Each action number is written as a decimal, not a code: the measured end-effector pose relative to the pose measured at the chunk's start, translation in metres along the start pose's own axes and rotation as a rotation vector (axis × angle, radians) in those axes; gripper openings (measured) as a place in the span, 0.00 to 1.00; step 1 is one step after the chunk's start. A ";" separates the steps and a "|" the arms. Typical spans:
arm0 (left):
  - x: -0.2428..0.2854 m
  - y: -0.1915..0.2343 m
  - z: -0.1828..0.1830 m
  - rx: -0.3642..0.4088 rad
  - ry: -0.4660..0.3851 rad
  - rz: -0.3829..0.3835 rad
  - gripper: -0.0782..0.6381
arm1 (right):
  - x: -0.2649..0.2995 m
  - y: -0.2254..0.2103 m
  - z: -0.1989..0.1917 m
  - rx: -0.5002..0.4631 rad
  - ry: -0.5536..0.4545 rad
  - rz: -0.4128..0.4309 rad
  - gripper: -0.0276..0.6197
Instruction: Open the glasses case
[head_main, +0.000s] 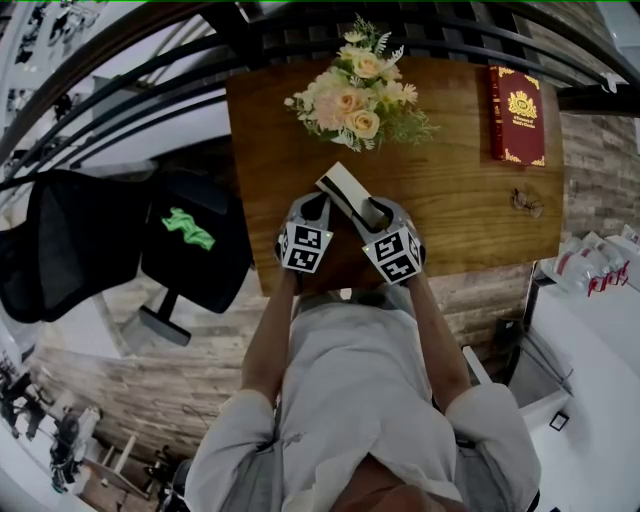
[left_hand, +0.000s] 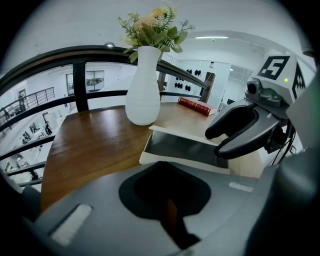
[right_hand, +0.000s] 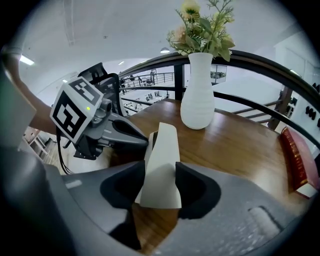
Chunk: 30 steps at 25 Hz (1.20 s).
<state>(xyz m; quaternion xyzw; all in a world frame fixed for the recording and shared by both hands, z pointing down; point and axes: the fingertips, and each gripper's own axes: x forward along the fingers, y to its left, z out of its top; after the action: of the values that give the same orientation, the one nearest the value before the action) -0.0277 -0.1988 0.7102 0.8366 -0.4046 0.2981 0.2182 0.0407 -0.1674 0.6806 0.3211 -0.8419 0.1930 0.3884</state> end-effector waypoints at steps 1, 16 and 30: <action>0.000 0.000 0.000 -0.001 0.000 0.000 0.14 | -0.001 0.000 0.000 0.004 -0.001 0.000 0.34; 0.001 -0.001 0.000 -0.010 -0.004 -0.011 0.14 | -0.008 -0.013 0.002 0.036 -0.030 -0.047 0.20; -0.001 -0.001 0.000 -0.012 -0.005 -0.013 0.14 | -0.013 -0.033 0.005 0.079 -0.058 -0.097 0.12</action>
<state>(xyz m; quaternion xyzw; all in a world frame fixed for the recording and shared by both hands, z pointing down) -0.0269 -0.1980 0.7094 0.8386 -0.4013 0.2921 0.2244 0.0674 -0.1890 0.6700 0.3821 -0.8281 0.1976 0.3595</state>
